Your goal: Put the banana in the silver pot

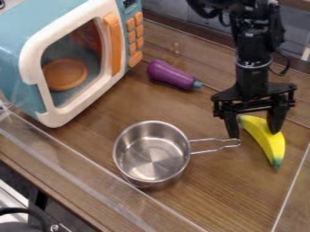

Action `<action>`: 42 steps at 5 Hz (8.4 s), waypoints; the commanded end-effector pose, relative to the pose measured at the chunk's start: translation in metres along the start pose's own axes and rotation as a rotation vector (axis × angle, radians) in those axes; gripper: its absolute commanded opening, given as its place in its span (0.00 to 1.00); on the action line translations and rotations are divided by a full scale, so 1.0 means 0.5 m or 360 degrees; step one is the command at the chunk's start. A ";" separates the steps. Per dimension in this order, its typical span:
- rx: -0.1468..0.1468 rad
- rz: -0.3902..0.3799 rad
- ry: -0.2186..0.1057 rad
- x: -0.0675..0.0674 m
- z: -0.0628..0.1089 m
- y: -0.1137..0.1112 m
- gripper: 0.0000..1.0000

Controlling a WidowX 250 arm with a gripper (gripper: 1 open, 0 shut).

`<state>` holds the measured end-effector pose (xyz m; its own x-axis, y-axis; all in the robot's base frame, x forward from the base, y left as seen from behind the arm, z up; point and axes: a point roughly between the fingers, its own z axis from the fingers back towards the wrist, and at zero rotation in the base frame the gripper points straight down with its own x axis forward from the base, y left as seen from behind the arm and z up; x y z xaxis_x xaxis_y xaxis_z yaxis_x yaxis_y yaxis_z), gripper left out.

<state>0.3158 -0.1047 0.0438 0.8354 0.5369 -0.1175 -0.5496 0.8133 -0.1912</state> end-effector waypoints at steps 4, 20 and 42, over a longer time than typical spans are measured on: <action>-0.0063 -0.0096 -0.0055 0.003 0.027 -0.022 1.00; -0.0142 -0.0104 0.0003 -0.034 0.246 0.229 0.00; -0.0037 -0.0349 -0.0002 -0.091 0.122 0.259 1.00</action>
<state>0.1991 -0.0109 0.0745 0.9284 0.3535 -0.1143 -0.3708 0.9008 -0.2260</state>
